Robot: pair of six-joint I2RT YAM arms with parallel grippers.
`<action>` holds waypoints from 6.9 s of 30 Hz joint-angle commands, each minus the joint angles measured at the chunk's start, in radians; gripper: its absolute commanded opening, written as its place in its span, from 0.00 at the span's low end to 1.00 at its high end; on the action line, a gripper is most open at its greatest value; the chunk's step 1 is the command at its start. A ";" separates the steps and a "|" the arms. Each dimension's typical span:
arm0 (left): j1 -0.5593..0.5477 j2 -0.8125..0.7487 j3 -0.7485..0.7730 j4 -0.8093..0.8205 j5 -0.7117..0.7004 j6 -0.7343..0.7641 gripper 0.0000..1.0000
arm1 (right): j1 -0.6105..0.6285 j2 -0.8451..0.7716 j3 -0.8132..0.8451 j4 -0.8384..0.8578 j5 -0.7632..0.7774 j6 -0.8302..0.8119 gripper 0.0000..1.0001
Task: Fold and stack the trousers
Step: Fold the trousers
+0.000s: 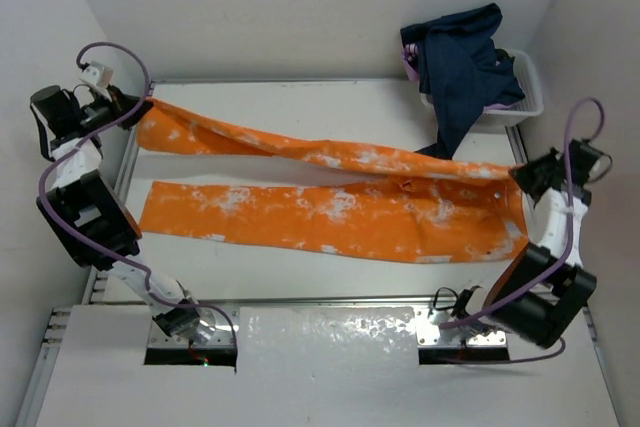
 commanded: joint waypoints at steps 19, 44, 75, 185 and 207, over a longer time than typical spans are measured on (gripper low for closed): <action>0.326 -0.138 -0.233 -1.386 -0.267 1.629 0.37 | -0.215 -0.416 -0.533 -0.074 0.250 0.315 0.00; 0.283 -0.189 -0.099 -1.254 -0.530 0.936 0.50 | 0.335 -0.298 0.083 -0.192 0.248 -0.474 0.62; 0.013 -0.203 -0.248 -1.199 -0.956 1.427 0.43 | 0.936 0.227 0.240 -0.420 0.130 -0.704 0.61; -0.015 -0.344 -0.500 -0.860 -1.065 1.911 0.00 | 1.251 0.139 -0.190 -0.324 0.163 -0.954 0.01; -0.013 0.068 0.420 -1.363 -0.726 1.079 0.49 | 0.917 -0.096 -0.124 -0.203 -0.188 -0.611 0.61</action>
